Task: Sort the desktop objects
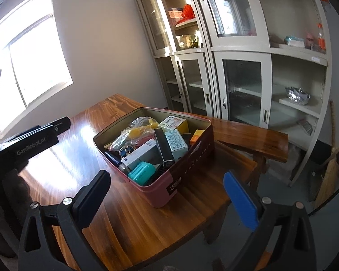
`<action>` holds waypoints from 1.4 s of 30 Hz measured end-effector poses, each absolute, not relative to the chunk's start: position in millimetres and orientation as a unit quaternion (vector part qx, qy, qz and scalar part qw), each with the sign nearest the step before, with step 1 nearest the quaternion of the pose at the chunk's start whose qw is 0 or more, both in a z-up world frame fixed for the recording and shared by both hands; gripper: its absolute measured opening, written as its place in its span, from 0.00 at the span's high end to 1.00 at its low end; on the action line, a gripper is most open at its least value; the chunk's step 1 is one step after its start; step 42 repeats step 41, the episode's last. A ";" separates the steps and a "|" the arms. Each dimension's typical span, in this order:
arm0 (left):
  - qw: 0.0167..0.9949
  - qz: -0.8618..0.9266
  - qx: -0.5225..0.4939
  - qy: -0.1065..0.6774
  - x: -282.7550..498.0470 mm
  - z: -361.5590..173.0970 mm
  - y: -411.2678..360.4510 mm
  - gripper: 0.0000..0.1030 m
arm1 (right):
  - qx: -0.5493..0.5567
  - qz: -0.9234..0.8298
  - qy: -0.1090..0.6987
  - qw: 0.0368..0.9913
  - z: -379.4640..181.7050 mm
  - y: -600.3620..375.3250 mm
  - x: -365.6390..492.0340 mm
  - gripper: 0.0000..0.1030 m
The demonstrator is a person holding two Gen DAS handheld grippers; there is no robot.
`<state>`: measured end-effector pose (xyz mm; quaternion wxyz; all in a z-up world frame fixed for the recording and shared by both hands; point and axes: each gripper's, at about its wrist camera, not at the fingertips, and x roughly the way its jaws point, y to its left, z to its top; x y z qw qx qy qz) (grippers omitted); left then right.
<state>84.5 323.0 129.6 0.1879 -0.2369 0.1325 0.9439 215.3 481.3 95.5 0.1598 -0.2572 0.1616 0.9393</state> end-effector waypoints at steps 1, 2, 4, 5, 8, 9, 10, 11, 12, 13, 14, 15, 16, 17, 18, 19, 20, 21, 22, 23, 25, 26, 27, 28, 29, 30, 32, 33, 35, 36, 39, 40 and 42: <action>0.181 0.944 -0.239 0.136 84.7 129.0 323.6 0.19 | -0.257 0.940 0.160 0.157 95.8 480.5 215.8 0.02; 0.174 0.944 -0.242 0.139 84.5 127.8 324.5 0.19 | -0.257 0.940 0.160 0.155 95.9 480.4 216.4 0.02; 0.177 0.941 -0.250 0.141 84.0 125.7 325.8 0.19 | -0.256 0.941 0.160 0.153 96.5 480.4 217.7 0.02; 0.187 0.938 -0.256 0.138 84.1 124.4 326.4 0.19 | -0.255 0.941 0.160 0.152 96.9 480.6 218.6 0.02; 0.198 0.935 -0.262 0.137 87.5 122.6 328.9 0.19 | -0.254 0.942 0.162 0.149 96.9 481.3 220.5 0.02; 0.198 0.935 -0.259 0.140 89.6 122.4 328.6 0.19 | -0.254 0.942 0.162 0.150 96.7 481.2 220.7 0.02; 0.198 0.935 -0.255 0.144 91.7 122.7 329.9 0.19 | -0.254 0.942 0.163 0.149 96.5 481.8 221.1 0.02; 0.200 0.935 -0.253 0.145 93.3 122.6 330.5 0.19 | -0.254 0.941 0.164 0.148 96.3 482.2 221.5 0.02; 0.201 0.935 -0.252 0.146 94.3 123.1 331.0 0.19 | -0.255 0.941 0.166 0.147 95.7 482.6 221.9 0.02; 0.203 0.935 -0.251 0.146 95.2 123.2 331.7 0.19 | -0.255 0.941 0.166 0.146 95.4 483.0 222.5 0.02; 0.207 0.934 -0.251 0.147 95.9 123.6 333.2 0.19 | -0.254 0.941 0.167 0.147 95.1 483.5 223.2 0.02; 0.212 0.933 -0.253 0.147 96.5 123.5 334.9 0.19 | -0.254 0.941 0.168 0.148 94.7 484.3 223.7 0.02; 0.215 0.931 -0.254 0.148 97.0 123.5 336.3 0.19 | -0.254 0.941 0.169 0.148 94.2 485.6 224.1 0.02; 0.218 0.930 -0.256 0.148 97.4 122.9 337.9 0.19 | -0.253 0.941 0.171 0.148 93.9 486.6 224.5 0.02; 0.222 0.929 -0.258 0.148 97.7 122.2 339.6 0.19 | -0.253 0.940 0.172 0.149 93.8 487.8 225.2 0.02; 0.225 0.927 -0.260 0.148 97.9 121.8 341.5 0.19 | -0.252 0.940 0.172 0.150 93.8 488.9 225.9 0.02; 0.227 0.926 -0.261 0.148 98.2 121.2 342.6 0.19 | -0.252 0.940 0.173 0.150 93.6 490.0 226.4 0.02; 0.232 0.925 -0.262 0.148 98.9 120.6 344.4 0.19 | -0.252 0.940 0.174 0.151 93.2 490.9 226.6 0.02; 0.235 0.924 -0.262 0.149 99.8 120.1 345.7 0.19 | -0.252 0.940 0.175 0.151 92.7 491.6 226.9 0.02; 0.240 0.922 -0.262 0.151 100.9 119.7 347.9 0.19 | -0.252 0.940 0.176 0.151 92.3 492.6 227.1 0.02; 0.246 0.921 -0.262 0.153 102.9 119.1 350.6 0.19 | -0.252 0.939 0.177 0.152 91.4 494.4 227.0 0.02; 0.249 0.919 -0.263 0.154 103.3 118.6 352.5 0.19 | -0.253 0.939 0.178 0.152 90.9 495.5 226.9 0.02; 0.252 0.918 -0.264 0.155 103.7 118.0 354.3 0.19 | -0.253 0.939 0.178 0.152 90.4 496.5 226.8 0.02; 0.254 0.917 -0.265 0.156 104.2 117.9 355.3 0.19 | -0.253 0.939 0.179 0.152 90.1 497.4 226.8 0.02; 0.259 0.915 -0.267 0.156 104.4 117.2 357.3 0.19 | -0.253 0.938 0.179 0.152 89.7 498.1 226.8 0.02; 0.262 0.914 -0.269 0.156 104.3 116.7 359.5 0.19 | -0.254 0.938 0.179 0.152 89.3 498.8 226.7 0.02; 0.268 0.911 -0.273 0.155 104.1 115.2 363.0 0.19 | -0.255 0.938 0.179 0.153 88.3 499.8 227.0 0.02; 0.271 0.910 -0.274 0.154 104.0 114.9 364.3 0.19 | -0.256 0.937 0.180 0.155 87.2 501.3 227.0 0.02; 0.277 0.908 -0.275 0.153 104.5 114.1 366.5 0.19 | -0.257 0.936 0.182 0.156 86.0 503.2 226.8 0.02; 0.280 0.908 -0.272 0.152 105.4 113.7 367.0 0.19 | -0.258 0.936 0.183 0.157 85.0 504.5 226.5 0.02; 0.282 0.909 -0.266 0.155 106.3 111.7 368.1 0.19 | -0.261 0.934 0.187 0.159 83.0 506.3 225.2 0.02; 0.284 0.907 -0.268 0.157 105.7 110.7 368.2 0.19 | -0.261 0.933 0.187 0.159 82.5 506.4 224.7 0.02; 0.283 0.907 -0.269 0.157 105.0 109.9 367.8 0.19 | -0.262 0.933 0.187 0.159 82.4 506.0 223.8 0.02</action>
